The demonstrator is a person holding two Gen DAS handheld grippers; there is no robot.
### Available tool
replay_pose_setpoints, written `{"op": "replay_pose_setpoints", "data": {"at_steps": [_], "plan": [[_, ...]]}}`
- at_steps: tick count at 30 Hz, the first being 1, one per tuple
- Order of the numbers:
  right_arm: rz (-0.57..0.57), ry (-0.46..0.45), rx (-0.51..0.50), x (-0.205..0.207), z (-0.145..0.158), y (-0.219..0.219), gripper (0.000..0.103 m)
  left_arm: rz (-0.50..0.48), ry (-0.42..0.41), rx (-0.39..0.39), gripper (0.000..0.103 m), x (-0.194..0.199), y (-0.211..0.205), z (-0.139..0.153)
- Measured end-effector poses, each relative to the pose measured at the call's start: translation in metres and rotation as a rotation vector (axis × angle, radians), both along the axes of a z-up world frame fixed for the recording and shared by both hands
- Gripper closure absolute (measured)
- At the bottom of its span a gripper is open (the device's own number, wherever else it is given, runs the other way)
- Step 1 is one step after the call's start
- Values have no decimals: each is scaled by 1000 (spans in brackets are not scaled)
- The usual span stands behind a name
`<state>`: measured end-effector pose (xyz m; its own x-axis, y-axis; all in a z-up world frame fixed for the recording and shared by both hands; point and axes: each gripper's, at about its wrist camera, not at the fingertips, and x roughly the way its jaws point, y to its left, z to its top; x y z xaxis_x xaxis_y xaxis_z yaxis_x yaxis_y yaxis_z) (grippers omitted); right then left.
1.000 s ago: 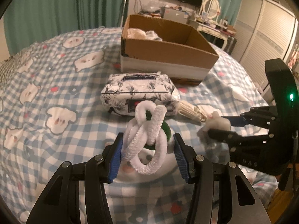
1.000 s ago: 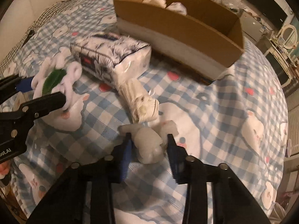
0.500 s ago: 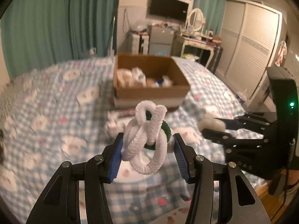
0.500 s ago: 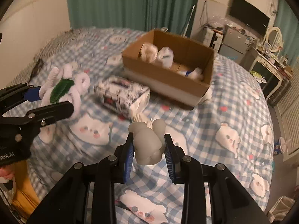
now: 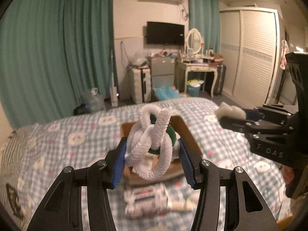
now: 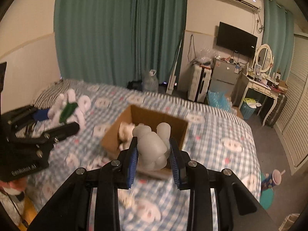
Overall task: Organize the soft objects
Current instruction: 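Carry the ring toy and bone plush into the box and open both tools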
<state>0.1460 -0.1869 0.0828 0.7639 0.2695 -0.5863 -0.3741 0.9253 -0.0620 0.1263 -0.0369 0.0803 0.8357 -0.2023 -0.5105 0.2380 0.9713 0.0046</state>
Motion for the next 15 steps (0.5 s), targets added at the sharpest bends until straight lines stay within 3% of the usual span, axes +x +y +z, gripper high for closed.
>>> {"op": "replay_pose_setpoints", "data": {"at_steps": [7, 15], "plan": [[-25, 22, 82, 88, -18, 0, 73, 2, 29, 49, 52, 93, -14, -27], [-46, 147, 116, 169, -99, -7, 72, 5, 148, 119, 52, 156, -23, -104]]}}
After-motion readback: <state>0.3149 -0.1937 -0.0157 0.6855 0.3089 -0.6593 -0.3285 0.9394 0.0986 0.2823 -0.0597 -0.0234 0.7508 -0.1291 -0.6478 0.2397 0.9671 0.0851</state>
